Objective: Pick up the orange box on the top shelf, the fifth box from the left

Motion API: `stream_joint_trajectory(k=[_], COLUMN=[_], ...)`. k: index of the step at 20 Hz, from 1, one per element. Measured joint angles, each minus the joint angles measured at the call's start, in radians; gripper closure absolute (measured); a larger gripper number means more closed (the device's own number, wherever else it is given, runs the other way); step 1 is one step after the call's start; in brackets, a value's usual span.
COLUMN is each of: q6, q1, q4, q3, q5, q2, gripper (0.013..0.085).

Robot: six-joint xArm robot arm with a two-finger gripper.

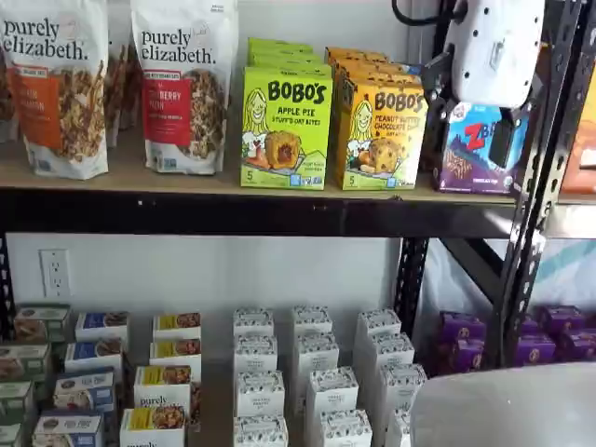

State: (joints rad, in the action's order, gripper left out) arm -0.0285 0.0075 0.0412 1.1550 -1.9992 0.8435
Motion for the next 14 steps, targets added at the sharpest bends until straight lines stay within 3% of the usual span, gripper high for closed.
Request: stream_joint_trajectory(k=[1,2,4,9,14], q6=[0.007,0.033,0.052,0.053,0.036], q1=[-0.015,-0.076,-0.112,-0.11,-0.073], q4=[0.017,0.08,0.127,0.127,0.096], q3=[0.002,0.01,0.012,0.017,0.015], q5=[-0.007,-0.029,-0.037,-0.04,0.012], q2=[-0.003,-0.014,-0.017,-0.026,-0.044], gripper=[0.013,0.013,0.013,0.013,0.013])
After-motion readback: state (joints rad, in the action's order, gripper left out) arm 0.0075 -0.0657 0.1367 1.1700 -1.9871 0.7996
